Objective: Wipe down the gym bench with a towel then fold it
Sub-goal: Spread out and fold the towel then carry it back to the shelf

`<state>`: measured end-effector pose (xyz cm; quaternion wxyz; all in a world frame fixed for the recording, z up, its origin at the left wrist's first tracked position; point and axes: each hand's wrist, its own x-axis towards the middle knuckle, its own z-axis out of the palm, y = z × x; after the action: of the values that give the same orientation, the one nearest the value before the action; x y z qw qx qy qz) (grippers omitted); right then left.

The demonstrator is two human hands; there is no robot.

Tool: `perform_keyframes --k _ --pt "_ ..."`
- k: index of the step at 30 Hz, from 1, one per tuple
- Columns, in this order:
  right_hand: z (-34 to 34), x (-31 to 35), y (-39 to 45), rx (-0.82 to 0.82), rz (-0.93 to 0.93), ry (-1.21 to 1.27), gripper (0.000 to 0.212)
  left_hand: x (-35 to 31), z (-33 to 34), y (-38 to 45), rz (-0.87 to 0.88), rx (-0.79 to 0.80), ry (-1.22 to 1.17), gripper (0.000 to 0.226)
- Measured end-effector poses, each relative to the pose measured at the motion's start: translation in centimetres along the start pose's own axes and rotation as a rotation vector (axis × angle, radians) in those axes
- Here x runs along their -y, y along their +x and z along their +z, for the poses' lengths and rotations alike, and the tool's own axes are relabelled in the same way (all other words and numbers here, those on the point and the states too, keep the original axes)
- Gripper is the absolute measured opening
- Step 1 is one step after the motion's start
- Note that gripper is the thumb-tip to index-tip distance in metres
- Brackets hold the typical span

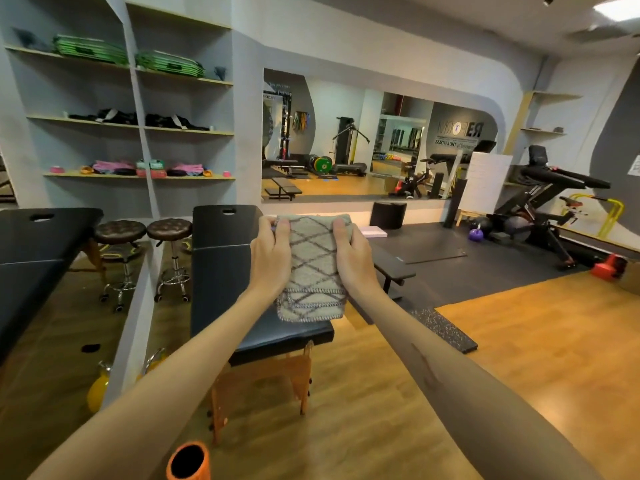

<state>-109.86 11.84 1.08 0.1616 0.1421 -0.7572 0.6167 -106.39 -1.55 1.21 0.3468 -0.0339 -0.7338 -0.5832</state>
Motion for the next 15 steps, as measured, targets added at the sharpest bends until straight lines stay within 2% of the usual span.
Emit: perform_keyframes --k 9,15 --pt "2.1 -5.0 13.7 0.008 -0.005 0.006 0.049 6.0 5.4 11.8 -0.011 0.012 0.031 0.029" --pt "2.3 -9.8 22.9 0.069 -0.034 0.028 0.049 10.9 10.6 18.6 -0.015 -0.059 0.078 0.033"
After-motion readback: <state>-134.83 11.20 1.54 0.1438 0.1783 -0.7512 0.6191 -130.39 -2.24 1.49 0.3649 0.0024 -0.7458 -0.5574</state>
